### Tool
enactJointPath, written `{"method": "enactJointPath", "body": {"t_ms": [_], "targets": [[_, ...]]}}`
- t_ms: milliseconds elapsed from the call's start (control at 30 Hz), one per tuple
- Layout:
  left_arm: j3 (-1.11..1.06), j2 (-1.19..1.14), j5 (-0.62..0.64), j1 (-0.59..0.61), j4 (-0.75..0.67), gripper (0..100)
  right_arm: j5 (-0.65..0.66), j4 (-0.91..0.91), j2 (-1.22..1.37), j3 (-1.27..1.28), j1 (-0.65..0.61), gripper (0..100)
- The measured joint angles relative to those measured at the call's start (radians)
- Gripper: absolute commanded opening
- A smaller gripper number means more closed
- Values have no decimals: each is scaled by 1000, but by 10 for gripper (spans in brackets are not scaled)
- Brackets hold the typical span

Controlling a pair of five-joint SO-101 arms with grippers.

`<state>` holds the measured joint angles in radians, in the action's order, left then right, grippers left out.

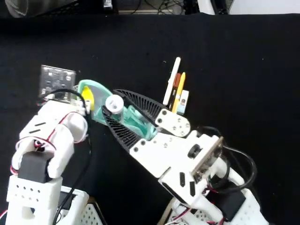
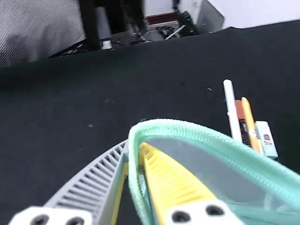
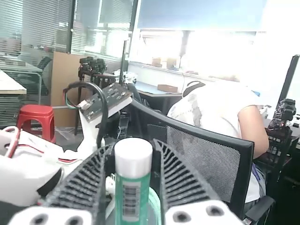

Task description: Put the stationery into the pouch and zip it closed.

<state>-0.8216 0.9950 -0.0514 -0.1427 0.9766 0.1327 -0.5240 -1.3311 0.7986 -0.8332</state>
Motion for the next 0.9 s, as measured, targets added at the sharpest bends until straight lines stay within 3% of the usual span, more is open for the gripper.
{"method": "enactJointPath", "body": {"t_ms": [367,500,600,767,900], "targets": [[0,0,0,-23,-2,30,6,115,-3,157,0,13],[0,0,0,-25,-2,30,94,112,-3,167,-2,15],[0,0,0,-25,2,30,133,54,-3,167,-2,28],[0,0,0,-25,2,30,152,-130,-3,115,0,185],[0,0,0,-25,2,30,152,-227,34,8,0,173]]}}
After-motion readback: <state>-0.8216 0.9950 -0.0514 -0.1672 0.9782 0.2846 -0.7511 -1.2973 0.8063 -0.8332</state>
